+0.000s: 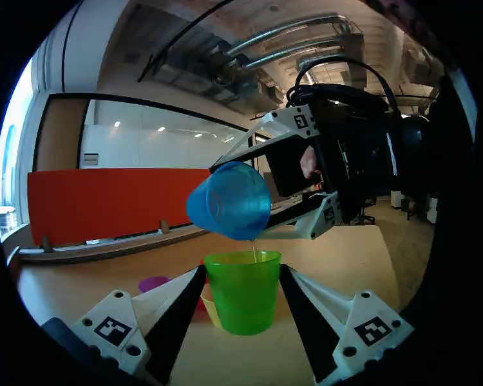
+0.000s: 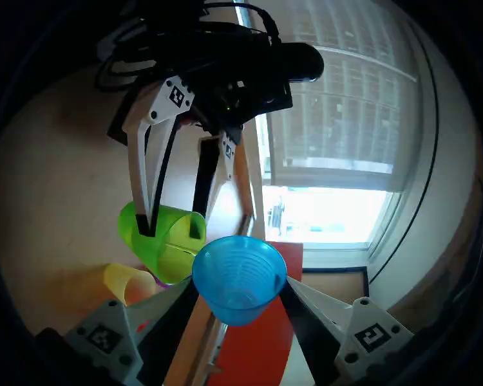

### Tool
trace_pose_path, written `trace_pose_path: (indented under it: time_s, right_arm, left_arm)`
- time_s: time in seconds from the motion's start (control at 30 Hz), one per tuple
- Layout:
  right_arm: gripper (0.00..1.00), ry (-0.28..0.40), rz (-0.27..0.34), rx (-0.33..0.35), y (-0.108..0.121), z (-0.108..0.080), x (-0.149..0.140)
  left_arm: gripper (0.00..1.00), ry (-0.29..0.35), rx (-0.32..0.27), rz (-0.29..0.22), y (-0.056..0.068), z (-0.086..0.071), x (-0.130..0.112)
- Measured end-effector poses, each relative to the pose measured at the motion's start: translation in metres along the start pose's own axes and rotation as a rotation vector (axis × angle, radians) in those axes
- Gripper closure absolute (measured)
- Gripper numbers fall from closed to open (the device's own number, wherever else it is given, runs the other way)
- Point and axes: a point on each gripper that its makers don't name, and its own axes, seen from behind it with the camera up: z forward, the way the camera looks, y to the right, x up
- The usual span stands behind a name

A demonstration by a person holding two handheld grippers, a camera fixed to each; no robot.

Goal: Pour water

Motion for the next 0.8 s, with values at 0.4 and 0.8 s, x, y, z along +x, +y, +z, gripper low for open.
trace_pose_path:
  time_s: [0.4,0.8]
  right_arm:
    - [0.11,-0.01,-0.026,-0.006,0.006,0.003,-0.012]
    - [0.11,-0.007,-0.036,-0.012,0.01,0.008,-0.017]
  left_arm:
    - [0.17,-0.001,0.002,0.001,-0.001,-0.001,0.0]
    - [0.17,-0.003,0.001,0.001,0.0,0.0,-0.001]
